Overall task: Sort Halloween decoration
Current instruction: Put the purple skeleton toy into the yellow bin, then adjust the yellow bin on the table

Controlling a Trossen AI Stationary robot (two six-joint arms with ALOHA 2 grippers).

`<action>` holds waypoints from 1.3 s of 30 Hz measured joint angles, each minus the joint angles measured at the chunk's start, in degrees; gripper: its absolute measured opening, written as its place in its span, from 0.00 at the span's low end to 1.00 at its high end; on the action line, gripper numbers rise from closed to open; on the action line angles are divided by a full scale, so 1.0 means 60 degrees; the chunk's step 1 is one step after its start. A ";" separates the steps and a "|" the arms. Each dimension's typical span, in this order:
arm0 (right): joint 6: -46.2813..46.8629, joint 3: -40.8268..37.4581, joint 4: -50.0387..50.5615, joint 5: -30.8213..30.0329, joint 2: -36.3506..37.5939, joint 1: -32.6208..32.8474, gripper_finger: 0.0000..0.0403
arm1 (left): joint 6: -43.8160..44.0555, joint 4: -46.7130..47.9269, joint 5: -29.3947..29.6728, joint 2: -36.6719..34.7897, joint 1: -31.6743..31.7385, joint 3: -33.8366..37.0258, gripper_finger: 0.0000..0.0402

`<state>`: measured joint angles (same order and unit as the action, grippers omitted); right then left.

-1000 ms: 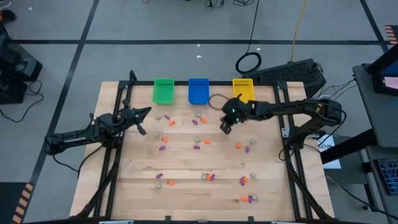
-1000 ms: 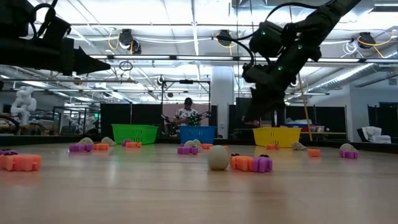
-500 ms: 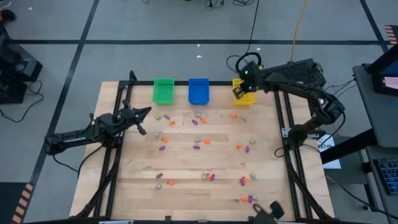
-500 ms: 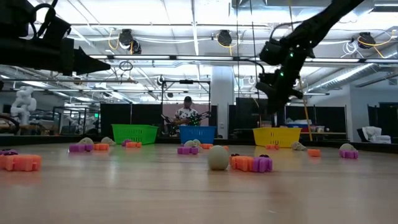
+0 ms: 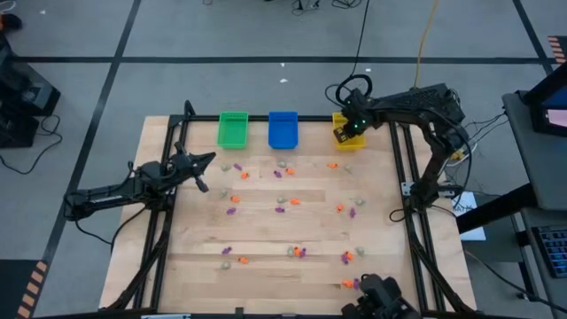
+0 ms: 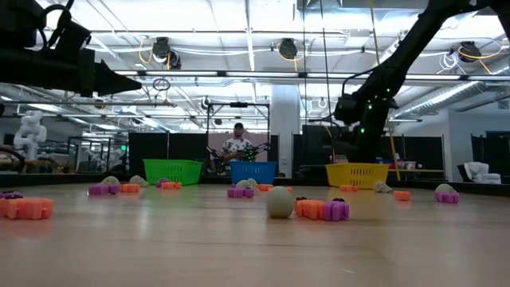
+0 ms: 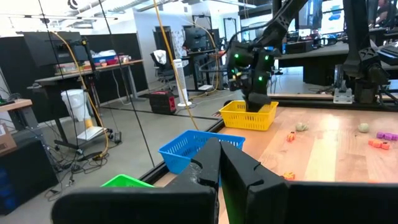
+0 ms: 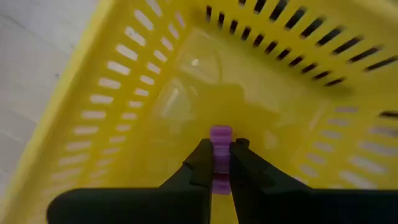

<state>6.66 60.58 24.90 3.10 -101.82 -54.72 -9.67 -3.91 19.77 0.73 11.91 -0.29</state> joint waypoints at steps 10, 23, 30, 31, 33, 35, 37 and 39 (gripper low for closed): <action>-0.0970 0.0000 -0.0066 -0.1220 0.0891 0.0011 0.34 | 0.0000 0.0001 0.0000 0.0000 -0.0001 -0.0002 0.03; -0.1809 0.0000 0.2780 0.0279 0.3445 0.1094 0.05 | 0.0000 0.0000 0.0000 0.0000 -0.0002 -0.0002 0.03; -0.3193 0.0000 0.3933 0.0496 0.3631 0.2324 0.01 | 0.0000 -0.0002 0.0000 0.0000 0.0001 0.0001 0.03; -0.3382 0.0000 0.3963 0.0456 0.3557 0.2462 0.01 | -0.0001 0.0001 0.0000 0.0000 0.0001 0.0001 0.03; -0.3648 0.0000 0.3873 0.0217 0.3373 0.2653 0.01 | 0.0000 -0.0002 0.0000 0.0000 0.0002 -0.0002 0.03; -0.3852 -0.0004 0.3710 -0.0202 0.3159 0.2760 0.01 | 0.0000 0.0002 0.0000 0.0000 0.0000 -0.0002 0.03; -0.4072 0.0000 0.3549 -0.0283 0.2862 0.2783 0.00 | -0.0002 -0.0002 0.0000 0.0000 -0.0001 -0.0002 0.03; -0.4143 -0.0005 0.3580 -0.0273 0.2559 0.2783 0.00 | 0.0000 0.0002 0.0000 0.0000 0.0001 -0.0001 0.03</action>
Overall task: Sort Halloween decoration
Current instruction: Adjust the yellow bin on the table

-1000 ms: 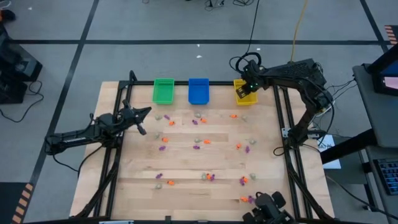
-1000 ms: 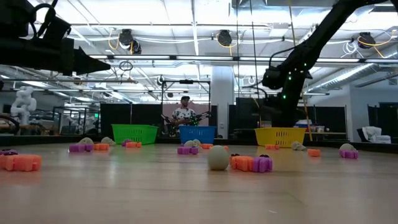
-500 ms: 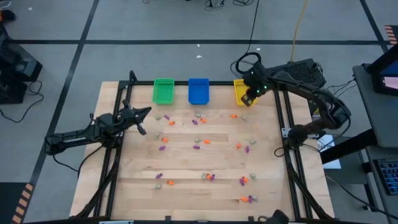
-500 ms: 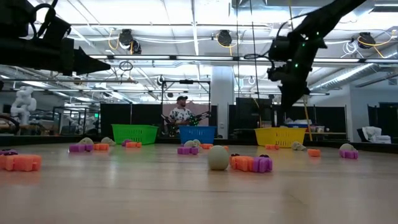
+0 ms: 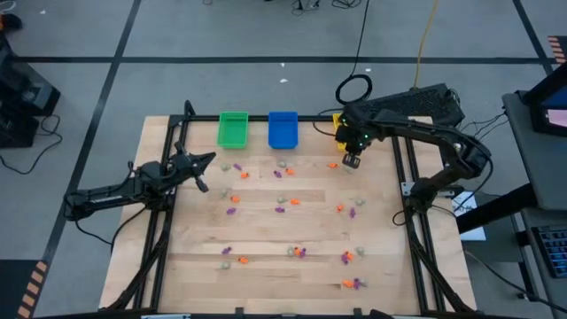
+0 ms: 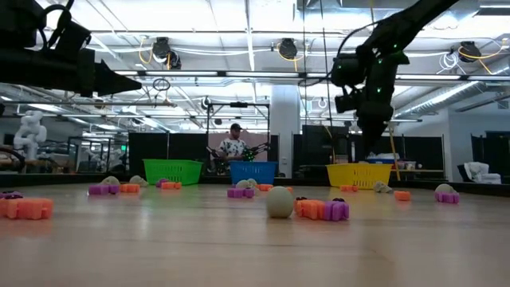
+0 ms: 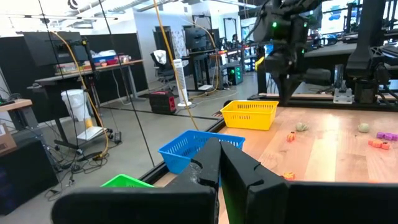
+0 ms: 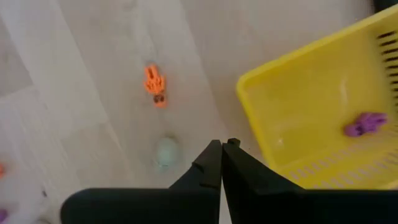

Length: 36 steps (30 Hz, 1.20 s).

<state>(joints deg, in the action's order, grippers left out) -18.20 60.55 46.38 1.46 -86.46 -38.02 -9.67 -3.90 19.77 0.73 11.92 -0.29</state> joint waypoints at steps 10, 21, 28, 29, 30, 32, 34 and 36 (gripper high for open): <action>0.0244 -0.0006 -0.0306 -0.0479 -0.0385 0.0106 0.00 | -0.0002 -0.0004 0.0000 0.0000 -0.0003 0.0001 0.03; 0.0408 -0.0006 -0.0515 -0.0472 -0.0485 0.0080 0.00 | -0.0002 -0.0003 0.0000 0.0000 -0.0001 0.0000 0.03; 0.0438 0.0125 0.0283 -0.0529 -0.0827 0.0159 0.00 | 0.0000 -0.0003 -0.0002 0.0000 0.0000 0.0003 0.03; 0.0644 0.0281 0.0827 -0.0537 -0.0761 0.0201 0.00 | -0.0002 -0.0003 0.0000 0.0000 -0.0003 -0.0001 0.03; 0.0922 0.0456 0.1423 -0.0531 -0.0645 0.0234 0.00 | 0.0000 -0.0004 0.0000 0.0000 -0.0002 -0.0001 0.03; 0.1503 0.0758 0.2527 -0.0515 -0.0427 0.0244 0.00 | 0.0000 -0.0004 0.0000 0.0000 0.0001 0.0003 0.03; 0.2084 0.0831 0.3349 -0.0737 -0.0321 0.0131 0.00 | 0.0000 -0.0002 0.0000 0.0000 -0.0001 0.0003 0.03; 0.2408 0.0684 0.3657 -0.1329 -0.0309 -0.0153 0.00 | 0.0000 -0.0003 0.0000 -0.0003 0.0001 0.0002 0.03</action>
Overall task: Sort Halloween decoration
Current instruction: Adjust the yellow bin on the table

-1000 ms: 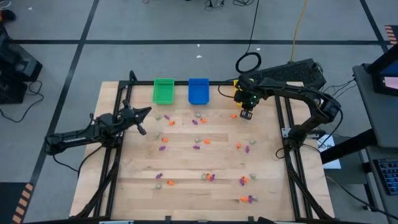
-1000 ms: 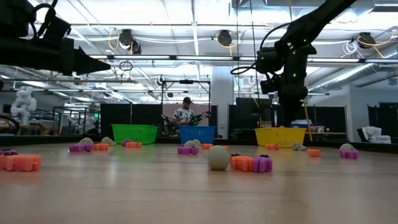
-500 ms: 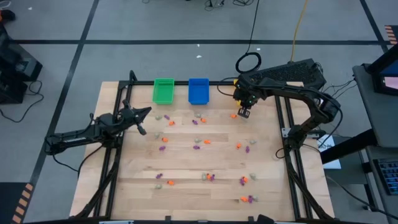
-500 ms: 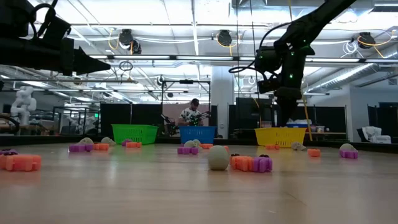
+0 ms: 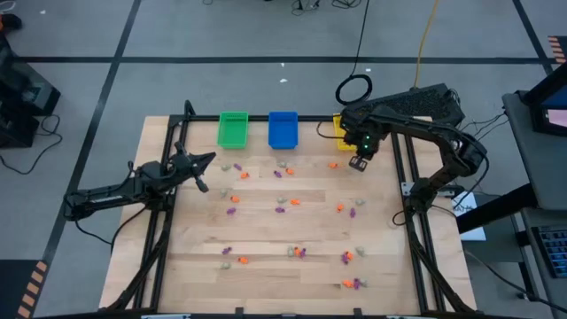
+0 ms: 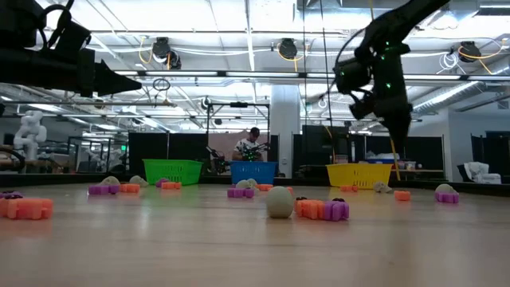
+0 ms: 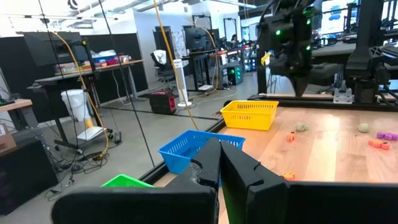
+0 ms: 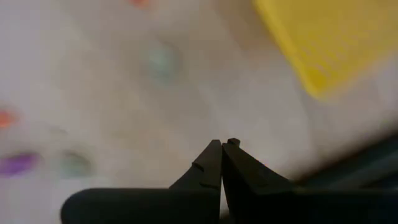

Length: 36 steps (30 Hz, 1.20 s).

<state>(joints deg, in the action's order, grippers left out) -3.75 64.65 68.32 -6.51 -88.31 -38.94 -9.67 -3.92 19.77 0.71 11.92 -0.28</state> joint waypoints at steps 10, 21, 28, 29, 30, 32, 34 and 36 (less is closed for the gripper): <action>-0.0498 -0.0522 -0.2230 -0.1035 -0.0109 -0.1704 0.00 | 0.0000 -0.0001 0.0000 0.0000 -0.0004 -0.0003 0.03; -0.0923 -0.0522 -0.2728 -0.0200 -0.0109 -0.2043 0.00 | 0.0000 -0.0001 0.0000 0.0003 -0.0003 -0.0003 0.03; -0.1097 -0.0522 -0.3131 0.0338 -0.0109 -0.2039 0.00 | -0.0003 -0.0001 0.0000 0.0000 -0.0003 0.0001 0.03; -0.1104 -0.0522 -0.3201 0.0387 -0.0109 -0.2036 0.00 | -0.0004 -0.0001 0.0000 0.0003 -0.0004 0.0001 0.03; -0.1129 -0.0522 -0.3242 0.0376 -0.0109 -0.2036 0.00 | -0.0004 -0.0008 0.0000 0.0003 0.0000 0.0000 0.03; -0.1208 -0.0522 -0.3234 0.0371 -0.0109 -0.2011 0.00 | -0.0004 -0.0012 0.0000 0.0001 -0.0002 -0.0003 0.03; -0.1234 -0.0522 -0.3156 0.0355 -0.0049 -0.1972 0.00 | -0.0004 -0.0008 0.0000 0.0002 0.0000 -0.0003 0.03; -0.1176 -0.0522 -0.2997 0.0163 0.0112 -0.1916 0.00 | -0.0004 -0.0004 0.0000 0.0003 0.0000 -0.0003 0.03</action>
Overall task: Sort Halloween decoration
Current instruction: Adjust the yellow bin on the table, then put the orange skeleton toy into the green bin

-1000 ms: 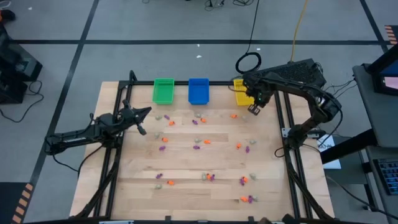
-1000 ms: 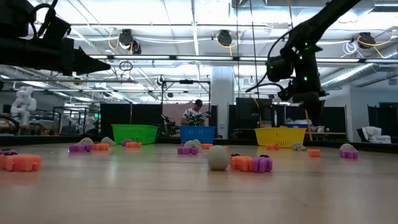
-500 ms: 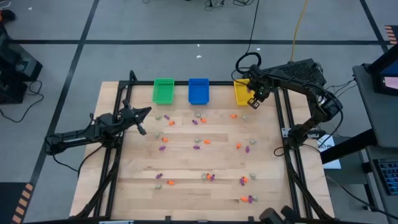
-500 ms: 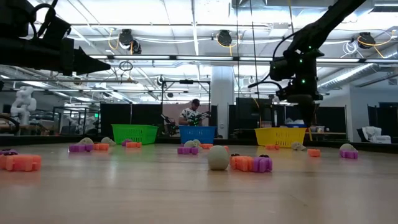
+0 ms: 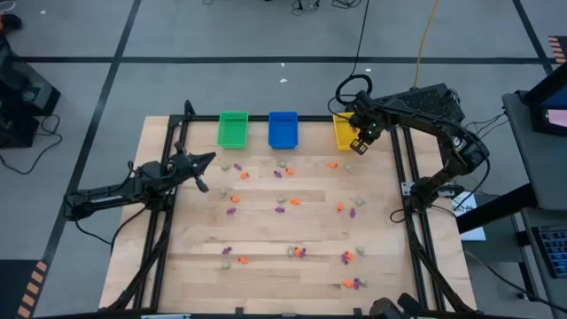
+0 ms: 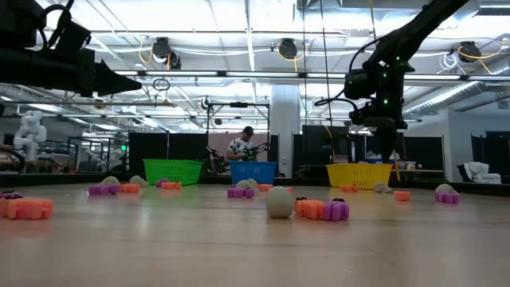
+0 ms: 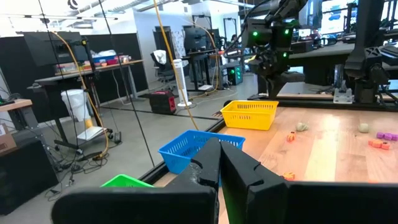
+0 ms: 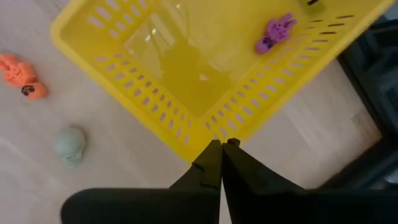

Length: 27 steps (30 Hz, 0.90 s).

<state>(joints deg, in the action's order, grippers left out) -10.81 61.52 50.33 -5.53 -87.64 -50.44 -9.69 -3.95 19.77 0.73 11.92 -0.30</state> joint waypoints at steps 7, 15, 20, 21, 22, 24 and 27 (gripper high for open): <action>0.0290 0.0000 0.0537 -0.1052 0.0052 -0.0209 0.00 | 0.0050 -0.0004 0.0000 -0.0003 -0.0003 0.0000 0.03; 0.0215 -0.0007 0.0078 -0.0526 -0.0371 -0.0528 0.00 | 0.0047 -0.0004 0.0000 0.0000 -0.0003 0.0001 0.03; 0.0174 -0.0007 -0.0272 0.0209 -0.0367 -0.0528 0.00 | 0.0047 -0.0011 0.0000 -0.0004 -0.0003 0.0000 0.03; 0.0138 -0.0007 -0.0278 0.0199 -0.0367 -0.0528 0.00 | 0.0044 -0.0004 0.0000 -0.0004 -0.0003 0.0004 0.03; 0.0104 -0.0007 -0.0282 0.0207 -0.0367 -0.0524 0.00 | 0.0044 -0.0006 0.0000 -0.0004 -0.0001 0.0001 0.03; 0.0075 -0.0007 -0.0355 0.0221 -0.0367 -0.0524 0.00 | 0.0044 -0.0007 0.0000 -0.0001 -0.0001 0.0001 0.03; -0.0077 -0.0007 -0.0357 0.0212 -0.0337 -0.0524 0.00 | 0.0051 -0.0007 0.0000 0.0000 0.0000 0.0000 0.03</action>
<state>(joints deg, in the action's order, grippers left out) -11.27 61.47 48.19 -4.26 -89.66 -53.58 -9.39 -3.99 19.77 0.73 11.92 -0.30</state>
